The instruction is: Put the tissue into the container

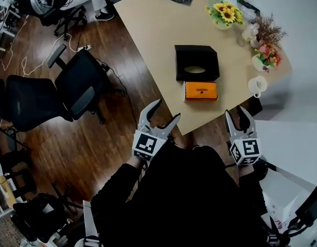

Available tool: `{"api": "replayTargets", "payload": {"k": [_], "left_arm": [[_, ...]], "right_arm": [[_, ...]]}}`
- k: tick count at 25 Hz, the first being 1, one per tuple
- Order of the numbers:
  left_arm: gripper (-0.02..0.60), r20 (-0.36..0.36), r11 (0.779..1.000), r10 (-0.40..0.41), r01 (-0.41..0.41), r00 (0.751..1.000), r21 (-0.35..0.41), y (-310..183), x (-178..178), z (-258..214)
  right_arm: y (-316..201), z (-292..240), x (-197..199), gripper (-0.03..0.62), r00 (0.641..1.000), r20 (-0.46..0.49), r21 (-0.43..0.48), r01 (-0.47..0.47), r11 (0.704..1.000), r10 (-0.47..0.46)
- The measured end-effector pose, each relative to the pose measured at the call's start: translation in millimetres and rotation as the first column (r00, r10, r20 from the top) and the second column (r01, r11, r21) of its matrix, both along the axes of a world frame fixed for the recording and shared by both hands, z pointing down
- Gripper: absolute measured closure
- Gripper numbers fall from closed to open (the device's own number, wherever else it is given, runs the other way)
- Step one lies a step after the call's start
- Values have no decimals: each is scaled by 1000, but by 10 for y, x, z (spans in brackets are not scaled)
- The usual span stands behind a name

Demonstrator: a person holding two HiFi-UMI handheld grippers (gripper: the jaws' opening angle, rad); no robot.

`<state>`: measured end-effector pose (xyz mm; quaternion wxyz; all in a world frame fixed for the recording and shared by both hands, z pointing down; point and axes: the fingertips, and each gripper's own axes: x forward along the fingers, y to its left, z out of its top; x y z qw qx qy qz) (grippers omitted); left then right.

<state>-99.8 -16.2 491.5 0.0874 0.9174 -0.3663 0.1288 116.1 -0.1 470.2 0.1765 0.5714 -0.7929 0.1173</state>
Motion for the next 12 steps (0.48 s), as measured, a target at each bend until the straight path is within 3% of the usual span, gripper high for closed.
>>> {"api": "replayTargets", "payload": {"k": [5, 9, 12], "left_arm": [[275, 52, 993, 55, -49, 997, -105, -216, 102, 486], [275, 122, 990, 79, -65, 989, -121, -318, 269, 736], [275, 163, 987, 90, -67, 982, -146, -342, 390, 914]], "right_arm": [[-237, 449, -75, 404, 997, -52, -94, 45, 995, -50], [-395, 806, -54, 385, 992, -67, -144, 95, 985, -105], [-479, 1083, -53, 336, 981, -80, -204, 156, 966, -176]]}}
